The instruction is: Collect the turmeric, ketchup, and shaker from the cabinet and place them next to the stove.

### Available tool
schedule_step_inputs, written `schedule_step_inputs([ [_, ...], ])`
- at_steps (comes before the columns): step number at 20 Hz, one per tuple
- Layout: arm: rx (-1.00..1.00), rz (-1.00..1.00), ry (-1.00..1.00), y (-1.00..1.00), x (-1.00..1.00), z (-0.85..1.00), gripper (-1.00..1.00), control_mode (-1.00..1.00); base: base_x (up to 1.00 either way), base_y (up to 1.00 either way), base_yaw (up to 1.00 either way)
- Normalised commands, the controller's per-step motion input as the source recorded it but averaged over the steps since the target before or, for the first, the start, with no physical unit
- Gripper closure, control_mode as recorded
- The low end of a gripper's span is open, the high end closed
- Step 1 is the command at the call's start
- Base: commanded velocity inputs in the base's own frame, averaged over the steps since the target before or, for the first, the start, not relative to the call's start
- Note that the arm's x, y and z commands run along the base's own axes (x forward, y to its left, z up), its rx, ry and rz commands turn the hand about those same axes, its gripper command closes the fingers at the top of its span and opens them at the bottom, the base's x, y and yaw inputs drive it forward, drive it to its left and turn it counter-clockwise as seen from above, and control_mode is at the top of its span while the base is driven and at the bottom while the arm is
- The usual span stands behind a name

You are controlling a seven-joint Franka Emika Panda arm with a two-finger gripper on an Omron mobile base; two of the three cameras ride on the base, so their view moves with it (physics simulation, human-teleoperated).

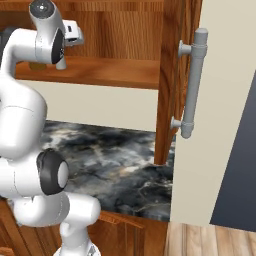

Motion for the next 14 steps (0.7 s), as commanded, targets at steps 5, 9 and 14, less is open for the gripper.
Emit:
schedule_step_inputs([
  [5,0.0,0.0,0.0,0.34,0.4,-0.03,-1.0,-1.0,0.0,0.0,0.0],
  [9,0.0,0.0,0.0,0.12,0.14,-0.01,-1.0,-1.0,0.0,0.0,0.0],
  [14,0.0,0.0,0.0,0.05,0.02,0.0,-1.0,-1.0,0.0,0.0,0.0],
])
